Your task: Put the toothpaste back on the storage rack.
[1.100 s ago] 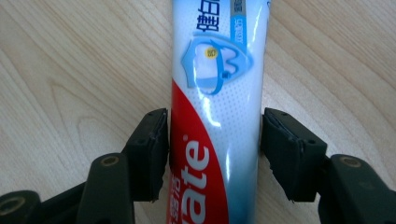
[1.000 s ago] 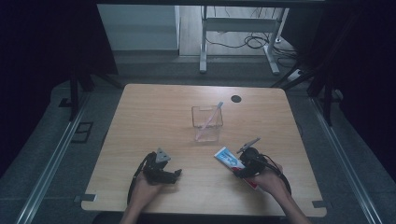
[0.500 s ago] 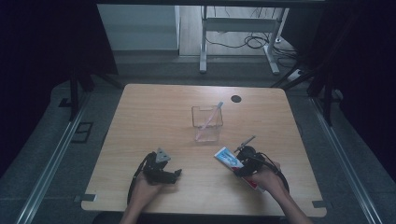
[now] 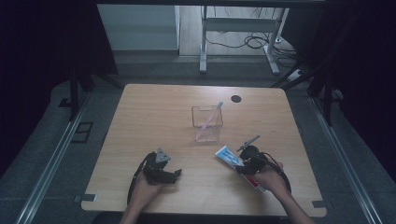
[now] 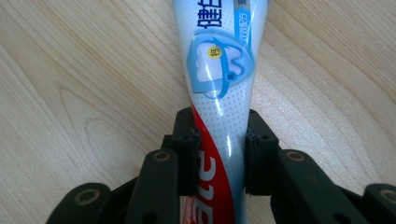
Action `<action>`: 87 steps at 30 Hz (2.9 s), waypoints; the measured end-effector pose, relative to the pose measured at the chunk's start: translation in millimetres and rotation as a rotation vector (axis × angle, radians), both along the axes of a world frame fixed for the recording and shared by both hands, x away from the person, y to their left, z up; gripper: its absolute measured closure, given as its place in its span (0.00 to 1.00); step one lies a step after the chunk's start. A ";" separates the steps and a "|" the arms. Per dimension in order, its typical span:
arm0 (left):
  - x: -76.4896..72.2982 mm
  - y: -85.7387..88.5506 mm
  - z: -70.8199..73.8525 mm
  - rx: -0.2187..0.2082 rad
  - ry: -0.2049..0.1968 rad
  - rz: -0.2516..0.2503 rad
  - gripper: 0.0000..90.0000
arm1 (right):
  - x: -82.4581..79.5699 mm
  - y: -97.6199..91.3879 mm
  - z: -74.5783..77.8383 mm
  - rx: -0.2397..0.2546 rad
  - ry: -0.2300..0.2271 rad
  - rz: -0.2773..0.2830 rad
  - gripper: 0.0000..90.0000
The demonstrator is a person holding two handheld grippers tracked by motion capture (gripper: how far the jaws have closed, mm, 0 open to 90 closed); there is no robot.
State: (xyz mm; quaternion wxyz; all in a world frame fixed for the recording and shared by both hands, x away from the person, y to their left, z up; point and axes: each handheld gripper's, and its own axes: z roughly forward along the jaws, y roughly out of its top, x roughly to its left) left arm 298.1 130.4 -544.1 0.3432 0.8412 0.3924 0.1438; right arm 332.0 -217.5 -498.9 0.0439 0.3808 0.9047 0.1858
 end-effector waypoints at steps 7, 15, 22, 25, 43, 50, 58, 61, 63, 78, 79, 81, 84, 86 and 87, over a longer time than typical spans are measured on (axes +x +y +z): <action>0.0 0.0 0.0 0.000 0.000 0.000 0.15 | -1.1 -3.0 0.2 0.021 -0.010 0.005 0.80; 0.0 -0.1 0.0 -0.001 0.000 0.001 0.15 | -3.0 -7.0 0.0 0.041 -0.023 0.002 0.80; 0.0 0.0 0.0 0.000 0.000 0.000 0.15 | -4.3 -13.1 2.9 0.060 -0.040 -0.009 0.80; 0.0 0.0 0.0 -0.001 0.000 0.000 0.15 | -5.0 -14.5 5.9 0.076 -0.047 -0.011 0.80; 0.3 0.5 0.2 0.006 -0.002 -0.006 0.15 | -7.4 -19.3 22.1 0.141 -0.109 -0.014 0.80; 0.4 0.5 0.3 0.007 -0.003 -0.006 0.15 | -8.2 -20.2 29.9 0.164 -0.133 -0.018 0.80; 0.3 0.4 0.2 0.006 -0.001 -0.005 0.15 | -7.6 -21.5 38.6 0.190 -0.164 -0.027 0.80; 0.3 0.4 0.2 0.006 -0.001 -0.005 0.15 | -7.6 -21.6 41.5 0.199 -0.176 -0.028 0.80; 0.3 0.4 0.2 0.006 -0.001 -0.005 0.15 | -7.4 -21.7 43.3 0.207 -0.180 -0.029 0.80; 0.4 0.2 0.1 0.003 -0.004 -0.003 0.15 | -4.4 -23.3 61.5 0.255 -0.239 -0.035 0.80; 0.4 0.3 0.1 0.004 -0.004 -0.004 0.15 | -4.0 -22.9 62.9 0.259 -0.245 -0.036 0.80; 0.4 0.3 0.1 0.003 -0.004 -0.003 0.15 | -3.1 -22.4 65.6 0.265 -0.257 -0.035 0.80; 0.4 0.3 0.1 0.005 -0.004 -0.004 0.15 | -1.7 -21.1 69.0 0.278 -0.267 -0.036 0.80; 0.4 0.4 0.2 0.005 -0.003 -0.005 0.15 | -0.5 -20.2 70.7 0.280 -0.274 -0.033 0.80; 0.4 0.4 0.2 0.005 -0.003 -0.005 0.15 | 0.3 -19.6 71.8 0.286 -0.277 -0.035 0.80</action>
